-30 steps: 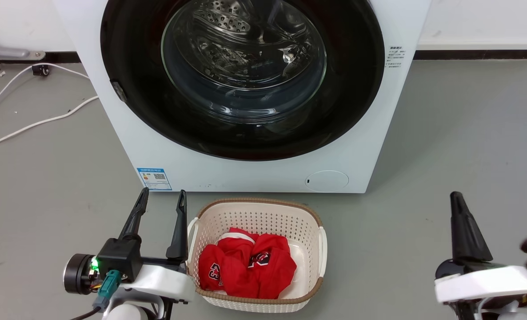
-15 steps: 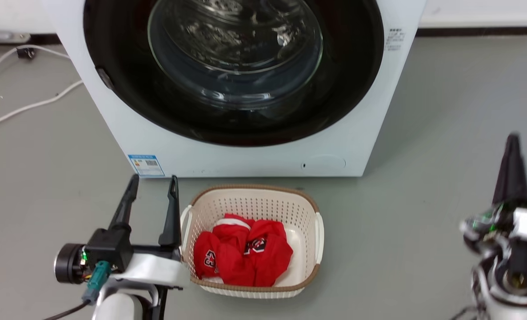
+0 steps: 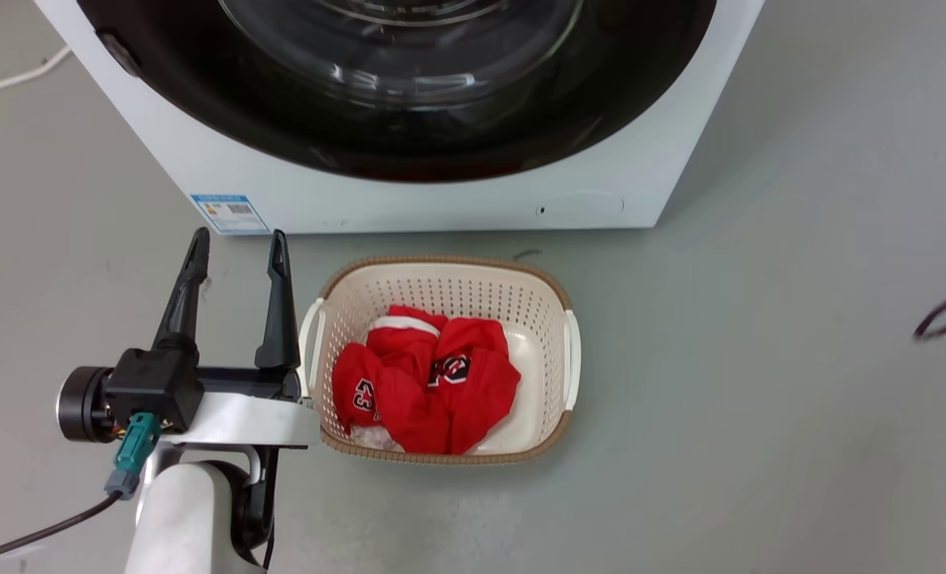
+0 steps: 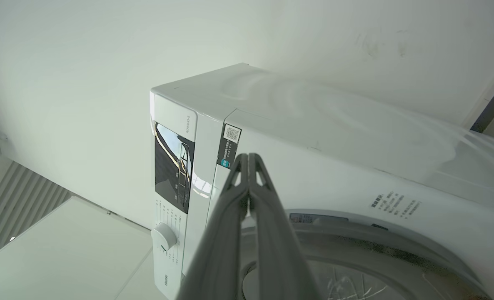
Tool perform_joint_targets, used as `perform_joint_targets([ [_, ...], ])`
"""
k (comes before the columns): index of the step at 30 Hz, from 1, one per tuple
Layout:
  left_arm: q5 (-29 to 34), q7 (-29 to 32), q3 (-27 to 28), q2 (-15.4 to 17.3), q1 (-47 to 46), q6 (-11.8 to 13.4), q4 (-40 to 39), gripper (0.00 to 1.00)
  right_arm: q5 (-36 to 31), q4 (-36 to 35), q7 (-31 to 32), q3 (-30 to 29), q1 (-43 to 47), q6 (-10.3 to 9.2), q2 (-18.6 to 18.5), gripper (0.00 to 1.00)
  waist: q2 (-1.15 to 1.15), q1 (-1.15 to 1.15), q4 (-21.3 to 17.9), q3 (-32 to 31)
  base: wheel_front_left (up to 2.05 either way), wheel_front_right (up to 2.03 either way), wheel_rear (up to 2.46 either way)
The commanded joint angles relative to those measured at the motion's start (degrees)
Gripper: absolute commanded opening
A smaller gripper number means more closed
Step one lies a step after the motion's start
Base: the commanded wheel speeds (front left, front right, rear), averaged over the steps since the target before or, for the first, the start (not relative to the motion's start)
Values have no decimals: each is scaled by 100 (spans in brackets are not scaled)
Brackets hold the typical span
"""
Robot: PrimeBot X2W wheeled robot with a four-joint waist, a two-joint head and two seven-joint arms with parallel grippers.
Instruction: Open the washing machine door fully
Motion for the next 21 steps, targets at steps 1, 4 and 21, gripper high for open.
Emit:
perform_joint_targets([
  [1, 11, -15, 20, 8, -69, -36, -19, 100, -9, 95, 68, 23, -178, 2, -66, 0, 0, 0, -6, 115, 0, 0, 0],
  [4, 59, -15, 50, 10, -138, -59, -17, 100, -160, 745, 484, 326, -942, 1, -227, 0, 0, 0, -4, 224, 0, 0, 0],
  [21, 169, -15, 76, 21, -507, -185, -159, 100, -1327, 3505, 2513, 1746, -3840, 1, 12, 0, 0, 0, 143, 877, 0, 0, 0],
])
